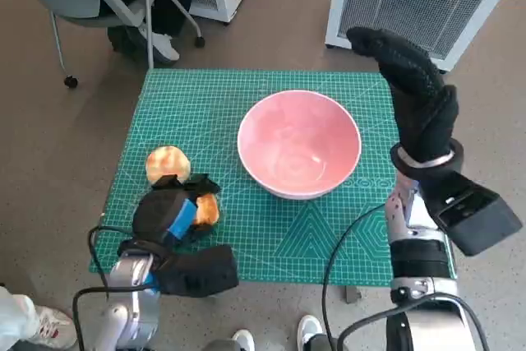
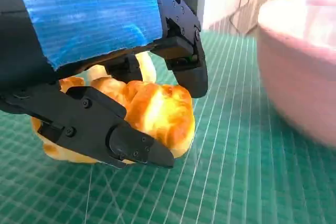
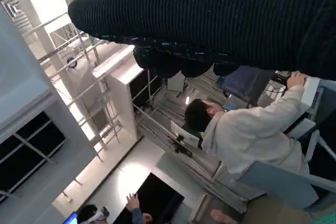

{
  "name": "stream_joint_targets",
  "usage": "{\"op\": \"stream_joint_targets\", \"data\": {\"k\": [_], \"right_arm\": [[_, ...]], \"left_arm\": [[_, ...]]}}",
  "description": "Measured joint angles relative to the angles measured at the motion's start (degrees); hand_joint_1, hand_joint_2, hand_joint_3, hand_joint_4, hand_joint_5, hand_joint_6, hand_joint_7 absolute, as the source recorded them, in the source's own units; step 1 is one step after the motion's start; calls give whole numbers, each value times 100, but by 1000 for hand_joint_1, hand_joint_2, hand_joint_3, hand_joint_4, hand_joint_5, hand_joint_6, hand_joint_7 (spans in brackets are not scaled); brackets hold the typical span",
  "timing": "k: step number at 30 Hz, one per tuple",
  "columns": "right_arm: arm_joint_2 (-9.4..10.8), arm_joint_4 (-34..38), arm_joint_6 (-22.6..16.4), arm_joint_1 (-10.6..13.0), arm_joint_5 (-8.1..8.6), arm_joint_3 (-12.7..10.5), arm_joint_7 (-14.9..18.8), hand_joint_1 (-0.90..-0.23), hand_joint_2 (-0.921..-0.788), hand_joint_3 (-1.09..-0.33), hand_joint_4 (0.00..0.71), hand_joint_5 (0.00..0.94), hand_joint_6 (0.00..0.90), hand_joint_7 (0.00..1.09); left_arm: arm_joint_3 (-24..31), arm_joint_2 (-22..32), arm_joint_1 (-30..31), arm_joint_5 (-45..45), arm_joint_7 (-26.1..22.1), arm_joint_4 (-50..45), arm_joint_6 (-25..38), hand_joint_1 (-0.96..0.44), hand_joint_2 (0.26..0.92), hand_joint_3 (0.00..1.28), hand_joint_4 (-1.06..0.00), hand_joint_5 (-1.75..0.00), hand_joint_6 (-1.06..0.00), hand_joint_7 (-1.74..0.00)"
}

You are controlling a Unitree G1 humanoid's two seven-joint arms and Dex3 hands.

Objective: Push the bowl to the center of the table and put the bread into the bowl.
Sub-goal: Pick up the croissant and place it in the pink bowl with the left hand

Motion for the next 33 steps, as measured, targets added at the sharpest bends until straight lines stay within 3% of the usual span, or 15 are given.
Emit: {"op": "stream_joint_targets", "data": {"k": [6,16,25,33], "right_arm": [[39,-67,33,20,45,-1,52,-589,-921,-793,258,12,-1,692],[68,-178,51,55,58,-16,73,-580,-921,-794,258,13,-1,693],[69,-235,50,86,57,-27,89,-585,-921,-798,257,15,-1,687],[62,-278,20,135,46,-39,89,-598,-921,-801,255,16,-1,684]], "left_arm": [[128,-74,-374,-12,-156,-707,84,0,914,94,-699,-1178,-580,-1199],[323,-419,-1585,-278,-84,-1428,-82,0,920,74,-710,-1110,-585,-1243],[20,-619,-2698,-342,231,-746,-735,0,920,71,-719,-1080,-584,-1263],[-411,-749,-3373,-277,218,240,-896,0,918,32,-767,-996,-638,-1238]]}}
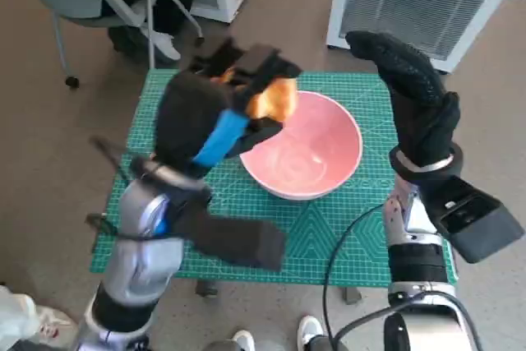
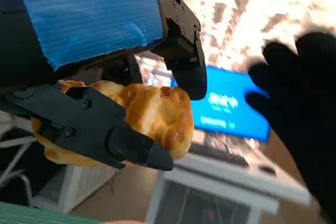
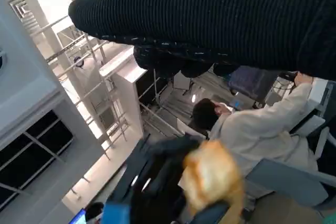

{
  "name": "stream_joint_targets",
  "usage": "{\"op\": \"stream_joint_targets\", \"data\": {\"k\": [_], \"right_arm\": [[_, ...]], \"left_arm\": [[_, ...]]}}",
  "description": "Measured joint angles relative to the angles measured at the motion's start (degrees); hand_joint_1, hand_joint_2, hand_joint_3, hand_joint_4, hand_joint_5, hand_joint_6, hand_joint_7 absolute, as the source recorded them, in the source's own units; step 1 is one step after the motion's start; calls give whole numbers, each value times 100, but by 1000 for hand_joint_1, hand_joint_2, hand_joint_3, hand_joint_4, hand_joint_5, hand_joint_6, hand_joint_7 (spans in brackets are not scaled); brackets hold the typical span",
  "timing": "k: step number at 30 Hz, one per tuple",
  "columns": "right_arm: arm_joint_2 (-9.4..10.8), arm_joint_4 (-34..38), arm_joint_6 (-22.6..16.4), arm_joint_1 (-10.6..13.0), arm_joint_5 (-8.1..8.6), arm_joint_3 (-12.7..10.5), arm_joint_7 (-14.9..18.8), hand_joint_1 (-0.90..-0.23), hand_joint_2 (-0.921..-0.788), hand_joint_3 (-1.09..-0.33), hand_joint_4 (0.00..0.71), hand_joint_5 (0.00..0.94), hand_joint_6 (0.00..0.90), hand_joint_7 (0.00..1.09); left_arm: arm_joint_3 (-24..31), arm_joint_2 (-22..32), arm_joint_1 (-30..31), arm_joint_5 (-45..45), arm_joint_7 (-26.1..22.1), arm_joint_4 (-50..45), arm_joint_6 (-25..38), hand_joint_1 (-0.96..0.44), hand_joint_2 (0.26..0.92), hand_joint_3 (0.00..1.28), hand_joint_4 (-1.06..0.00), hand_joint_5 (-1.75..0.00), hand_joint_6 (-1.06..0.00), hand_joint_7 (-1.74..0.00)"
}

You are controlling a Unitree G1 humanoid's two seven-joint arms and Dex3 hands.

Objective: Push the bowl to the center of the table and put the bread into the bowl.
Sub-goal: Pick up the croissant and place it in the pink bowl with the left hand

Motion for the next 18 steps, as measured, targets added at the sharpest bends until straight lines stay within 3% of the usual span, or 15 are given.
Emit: {"op": "stream_joint_targets", "data": {"k": [9,11,12,13,15,16,17,18], "right_arm": [[0,-193,-5,65,-89,-7,-72,-606,-921,-808,260,22,-1,683],[0,-233,-2,84,-101,-8,-109,-606,-921,-809,260,22,-1,683],[1,-251,1,94,-102,-8,-126,-604,-921,-811,260,23,-1,682],[0,-272,8,106,-104,-8,-139,-601,-921,-813,258,23,-1,682],[-1,-323,36,135,-108,-7,-174,-598,-921,-815,257,23,-1,682],[0,-349,45,148,-112,-5,-189,-597,-921,-817,255,23,-1,681],[0,-374,54,163,-114,-5,-204,-596,-921,-818,254,23,-1,681],[0,-413,64,181,-115,-4,-227,-596,-921,-819,253,23,-1,681]], "left_arm": [[-459,-188,-400,122,-28,1053,5,0,912,24,-798,-1003,-645,-1199],[-491,-228,-448,46,-84,1247,2,0,916,37,-779,-1076,-624,-1161],[-495,-250,-475,-29,-148,1347,1,0,918,82,-732,-1154,-564,-1188],[-495,-266,-500,-96,-222,1449,-3,-52,903,81,-628,-880,-495,-965],[-494,-268,-587,-370,-518,1689,-45,-99,906,48,-611,-500,-503,-641],[-495,-255,-634,-501,-700,1819,-72,-167,911,35,-527,-320,-486,-460],[-495,-246,-670,-627,-863,1914,-94,-238,915,31,-420,-204,-451,-328],[-497,-218,-728,-783,-1128,2045,-110,-263,916,30,-381,-164,-438,-281]]}}
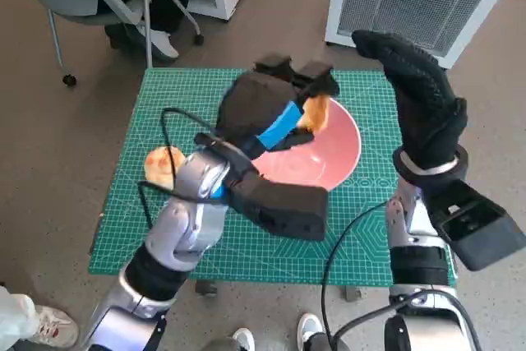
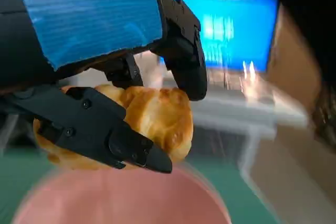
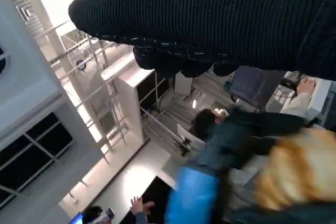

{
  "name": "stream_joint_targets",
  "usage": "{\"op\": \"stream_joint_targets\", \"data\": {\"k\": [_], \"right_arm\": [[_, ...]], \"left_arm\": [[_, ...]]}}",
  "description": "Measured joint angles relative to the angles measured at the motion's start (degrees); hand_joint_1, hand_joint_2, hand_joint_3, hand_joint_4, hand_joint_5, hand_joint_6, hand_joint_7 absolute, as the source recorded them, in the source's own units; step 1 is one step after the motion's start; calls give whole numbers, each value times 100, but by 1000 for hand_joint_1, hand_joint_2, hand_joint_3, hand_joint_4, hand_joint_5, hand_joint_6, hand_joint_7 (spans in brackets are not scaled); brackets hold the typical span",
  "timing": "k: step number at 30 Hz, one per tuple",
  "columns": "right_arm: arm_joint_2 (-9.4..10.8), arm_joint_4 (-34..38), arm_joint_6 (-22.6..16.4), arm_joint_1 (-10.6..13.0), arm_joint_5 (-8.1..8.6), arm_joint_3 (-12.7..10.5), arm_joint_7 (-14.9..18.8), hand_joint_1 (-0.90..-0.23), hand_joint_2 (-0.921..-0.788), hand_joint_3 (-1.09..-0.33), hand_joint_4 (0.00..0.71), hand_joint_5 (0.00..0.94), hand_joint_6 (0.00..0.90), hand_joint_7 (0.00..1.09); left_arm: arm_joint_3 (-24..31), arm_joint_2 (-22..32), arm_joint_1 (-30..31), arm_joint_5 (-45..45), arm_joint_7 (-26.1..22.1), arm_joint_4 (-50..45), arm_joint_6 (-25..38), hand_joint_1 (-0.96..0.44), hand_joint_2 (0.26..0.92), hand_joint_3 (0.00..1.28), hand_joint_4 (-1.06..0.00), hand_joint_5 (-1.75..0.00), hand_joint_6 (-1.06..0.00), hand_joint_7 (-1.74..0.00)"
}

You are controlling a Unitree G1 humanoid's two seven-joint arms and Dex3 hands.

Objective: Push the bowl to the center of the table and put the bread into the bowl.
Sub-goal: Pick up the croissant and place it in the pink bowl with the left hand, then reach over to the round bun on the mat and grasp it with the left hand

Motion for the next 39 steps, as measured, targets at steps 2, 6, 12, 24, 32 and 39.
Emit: {"op": "stream_joint_targets", "data": {"k": [2,6,12,24,32,39], "right_arm": [[1,-75,25,27,-5,2,-35,-596,-921,-822,251,23,-1,680],[-6,-247,96,120,-47,10,-142,-596,-921,-825,249,24,-1,679],[-13,-379,175,222,-187,27,-265,-594,-921,-823,247,27,-1,677],[-4,-493,212,314,-238,82,-440,-595,-921,-816,245,34,-1,677],[-5,-489,201,320,-237,112,-449,-595,-921,-814,243,40,-1,678],[-14,-488,194,321,-234,119,-452,-599,-921,-815,240,45,-1,679]], "left_arm": [[-5,71,-120,-287,-497,227,-16,-342,919,33,-239,-67,-381,-152],[13,235,-306,-789,-1374,476,67,-394,920,36,-133,-17,-327,-70],[47,393,-302,-913,-1475,327,75,-418,921,43,-66,-1,-279,-22],[642,940,297,-1253,-1163,-806,-301,-410,921,52,-55,-1,-284,-18],[1476,1646,973,-1723,-1098,-1380,-656,-432,921,83,-52,-2,-277,-14],[2151,2261,1586,-1873,-1053,-1571,-669,-419,921,84,-78,-12,-283,-17]]}}
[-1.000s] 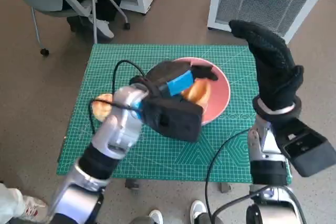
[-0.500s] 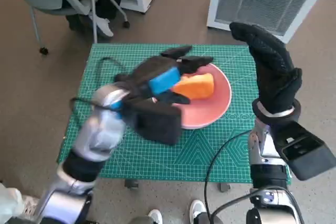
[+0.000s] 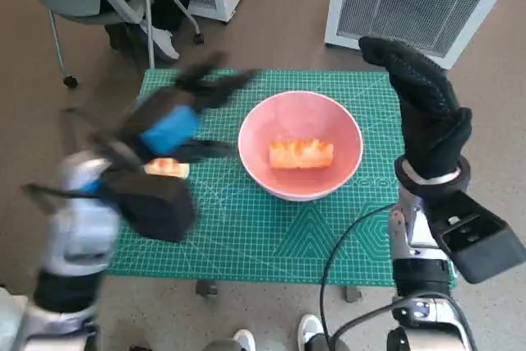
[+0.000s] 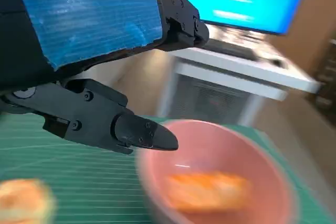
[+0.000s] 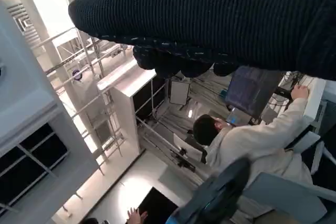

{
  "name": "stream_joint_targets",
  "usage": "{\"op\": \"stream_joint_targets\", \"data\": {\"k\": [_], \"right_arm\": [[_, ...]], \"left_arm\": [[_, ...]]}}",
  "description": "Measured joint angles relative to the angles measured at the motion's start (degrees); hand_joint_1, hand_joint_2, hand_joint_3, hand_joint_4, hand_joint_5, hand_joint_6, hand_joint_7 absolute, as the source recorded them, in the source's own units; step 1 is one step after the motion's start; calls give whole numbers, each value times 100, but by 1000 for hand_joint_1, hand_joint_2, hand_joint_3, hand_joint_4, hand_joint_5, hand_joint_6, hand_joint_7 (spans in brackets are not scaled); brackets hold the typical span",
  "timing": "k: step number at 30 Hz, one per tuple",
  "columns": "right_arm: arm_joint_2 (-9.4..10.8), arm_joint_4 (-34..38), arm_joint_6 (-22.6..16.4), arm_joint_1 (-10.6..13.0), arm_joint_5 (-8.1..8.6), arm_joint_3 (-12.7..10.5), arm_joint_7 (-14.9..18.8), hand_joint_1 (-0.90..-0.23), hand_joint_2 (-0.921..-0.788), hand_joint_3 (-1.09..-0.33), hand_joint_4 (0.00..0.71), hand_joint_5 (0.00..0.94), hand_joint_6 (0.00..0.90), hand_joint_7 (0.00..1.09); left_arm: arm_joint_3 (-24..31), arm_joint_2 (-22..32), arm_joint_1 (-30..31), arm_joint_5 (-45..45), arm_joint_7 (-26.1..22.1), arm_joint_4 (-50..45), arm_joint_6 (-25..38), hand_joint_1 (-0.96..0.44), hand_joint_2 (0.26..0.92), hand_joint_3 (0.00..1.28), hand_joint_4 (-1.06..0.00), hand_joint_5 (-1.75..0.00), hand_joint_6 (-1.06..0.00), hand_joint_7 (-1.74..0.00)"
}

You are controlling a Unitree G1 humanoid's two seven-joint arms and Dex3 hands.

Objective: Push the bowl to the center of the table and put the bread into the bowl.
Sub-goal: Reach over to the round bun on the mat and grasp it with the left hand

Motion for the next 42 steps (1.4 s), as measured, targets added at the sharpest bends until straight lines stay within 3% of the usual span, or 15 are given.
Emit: {"op": "stream_joint_targets", "data": {"k": [7,17,35,42], "right_arm": [[5,18,-1,-11,4,19,-1,-601,-921,-816,236,51,-1,678],[14,182,-27,-44,26,53,14,-604,-921,-805,232,64,-1,677],[0,462,-119,-234,140,48,273,-598,-921,-797,225,87,-1,679],[-31,464,-124,-258,158,45,348,-597,-921,-801,219,96,-1,680]], "left_arm": [[393,418,453,-43,1,-127,97,-416,920,43,-99,-8,-288,-17],[435,701,786,29,184,304,42,-422,912,11,-116,-6,-296,-16],[-382,513,527,209,394,1875,152,-322,892,0,-238,-26,-400,-54],[-741,321,173,313,380,2490,485,-239,892,1,-372,-40,-483,-80]]}}
